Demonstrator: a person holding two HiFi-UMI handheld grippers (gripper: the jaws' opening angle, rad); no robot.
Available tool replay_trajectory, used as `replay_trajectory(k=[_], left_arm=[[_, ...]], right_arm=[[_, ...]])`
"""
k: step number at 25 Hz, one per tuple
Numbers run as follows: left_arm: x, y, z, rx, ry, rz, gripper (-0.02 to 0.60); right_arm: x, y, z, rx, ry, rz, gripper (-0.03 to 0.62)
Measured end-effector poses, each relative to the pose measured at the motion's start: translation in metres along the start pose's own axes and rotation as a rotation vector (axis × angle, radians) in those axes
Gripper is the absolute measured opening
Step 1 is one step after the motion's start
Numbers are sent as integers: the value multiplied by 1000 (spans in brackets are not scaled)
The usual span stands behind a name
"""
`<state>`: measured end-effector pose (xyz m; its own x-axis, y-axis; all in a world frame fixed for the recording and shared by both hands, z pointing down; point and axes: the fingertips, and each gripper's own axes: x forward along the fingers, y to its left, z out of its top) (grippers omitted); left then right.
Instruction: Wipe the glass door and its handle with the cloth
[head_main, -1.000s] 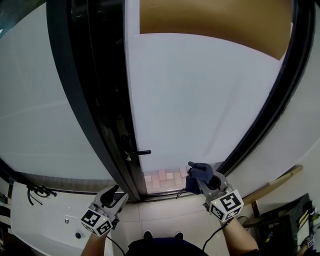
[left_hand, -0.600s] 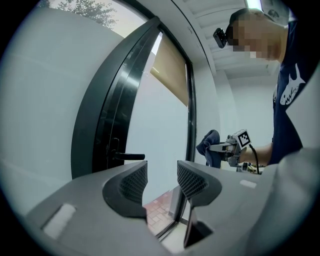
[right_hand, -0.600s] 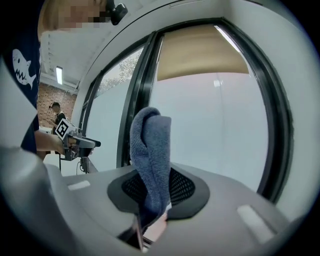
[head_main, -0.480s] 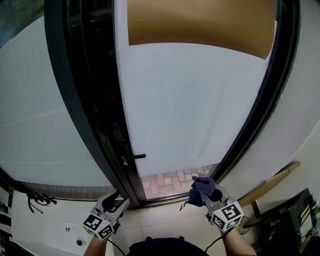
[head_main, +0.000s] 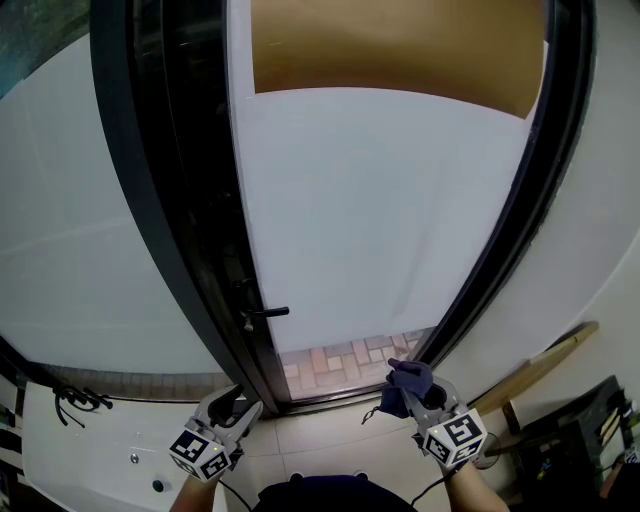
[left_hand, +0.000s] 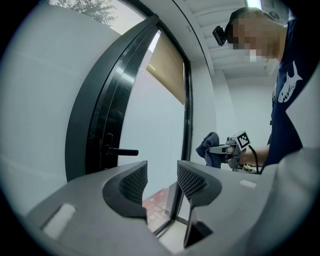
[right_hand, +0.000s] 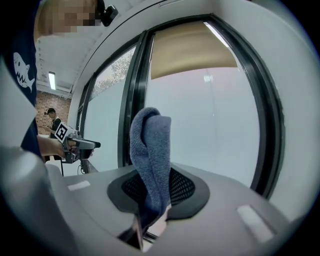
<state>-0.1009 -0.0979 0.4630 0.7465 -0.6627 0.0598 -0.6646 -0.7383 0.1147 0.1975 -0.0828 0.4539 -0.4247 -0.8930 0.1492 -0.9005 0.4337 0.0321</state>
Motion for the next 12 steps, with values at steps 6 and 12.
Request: replay_trajectory(k=[6,12], left_arm=[[0,-1,-2,2,0,1,183],[3,1,4,0,9,13,183]], right_arm=[[1,0,0,7,-8,4,78],[4,-1,5,2,-20,10,78]])
